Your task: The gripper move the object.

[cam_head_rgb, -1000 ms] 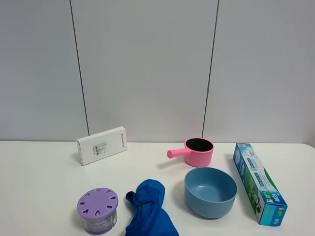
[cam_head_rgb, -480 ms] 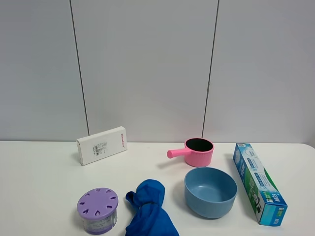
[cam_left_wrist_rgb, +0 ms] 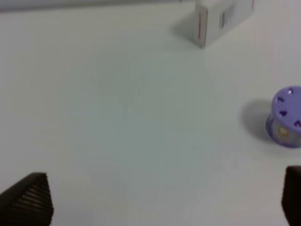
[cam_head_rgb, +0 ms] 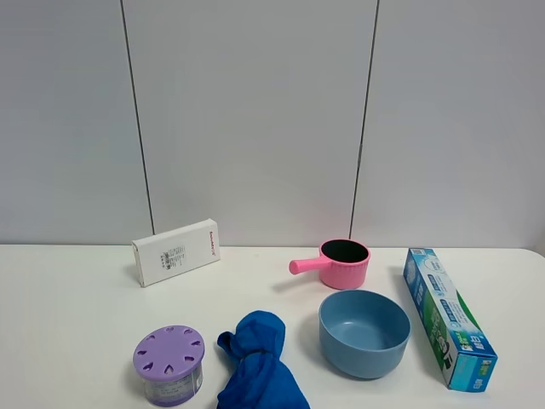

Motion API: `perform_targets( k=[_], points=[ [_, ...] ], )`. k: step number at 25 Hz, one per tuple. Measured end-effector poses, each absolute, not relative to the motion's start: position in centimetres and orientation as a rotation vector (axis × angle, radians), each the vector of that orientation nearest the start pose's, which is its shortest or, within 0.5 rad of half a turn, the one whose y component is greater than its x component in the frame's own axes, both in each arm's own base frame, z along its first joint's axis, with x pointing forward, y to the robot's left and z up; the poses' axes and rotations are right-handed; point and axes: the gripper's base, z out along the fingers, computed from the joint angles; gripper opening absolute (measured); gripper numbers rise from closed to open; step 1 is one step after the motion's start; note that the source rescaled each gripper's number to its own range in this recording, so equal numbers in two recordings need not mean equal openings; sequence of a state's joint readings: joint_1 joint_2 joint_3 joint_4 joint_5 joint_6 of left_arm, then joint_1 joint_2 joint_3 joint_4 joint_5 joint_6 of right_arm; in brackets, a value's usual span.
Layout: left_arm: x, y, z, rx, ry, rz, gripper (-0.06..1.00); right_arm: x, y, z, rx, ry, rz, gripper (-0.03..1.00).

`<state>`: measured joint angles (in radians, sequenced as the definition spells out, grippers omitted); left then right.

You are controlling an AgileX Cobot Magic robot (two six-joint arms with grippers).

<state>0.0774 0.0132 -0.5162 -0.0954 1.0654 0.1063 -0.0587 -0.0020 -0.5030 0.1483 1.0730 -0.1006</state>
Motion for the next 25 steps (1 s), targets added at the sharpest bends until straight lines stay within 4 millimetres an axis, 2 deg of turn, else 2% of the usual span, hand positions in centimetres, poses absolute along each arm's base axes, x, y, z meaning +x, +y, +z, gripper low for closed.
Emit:
perform_targets(
  k=[25],
  points=[
    [-0.66, -0.87, 28.03, 0.032, 2.024, -0.008, 1.00, -0.58, 1.22, 27.78, -0.051, 2.043, 0.078, 1.00]
  ],
)
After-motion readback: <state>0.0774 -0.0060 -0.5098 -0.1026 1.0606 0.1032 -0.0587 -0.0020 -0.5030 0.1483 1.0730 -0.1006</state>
